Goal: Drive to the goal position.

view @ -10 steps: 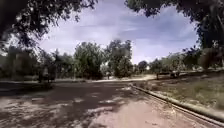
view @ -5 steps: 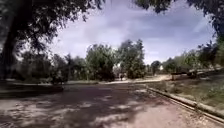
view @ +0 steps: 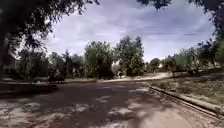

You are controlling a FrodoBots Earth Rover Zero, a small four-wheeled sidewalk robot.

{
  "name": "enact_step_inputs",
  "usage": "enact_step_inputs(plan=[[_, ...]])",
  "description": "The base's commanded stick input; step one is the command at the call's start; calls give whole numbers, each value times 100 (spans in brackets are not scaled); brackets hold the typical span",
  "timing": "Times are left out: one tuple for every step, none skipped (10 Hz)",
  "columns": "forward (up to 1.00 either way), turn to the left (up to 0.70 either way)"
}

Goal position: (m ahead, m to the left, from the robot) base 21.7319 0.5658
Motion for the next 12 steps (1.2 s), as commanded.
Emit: enact_step_inputs(plan=[[70,-1],[70,-1],[70,-1],[70,-1],[70,-1],[70,-1],[70,-1],[70,-1],[70,-1],[70,-1],[70,-1],[70,-1]])
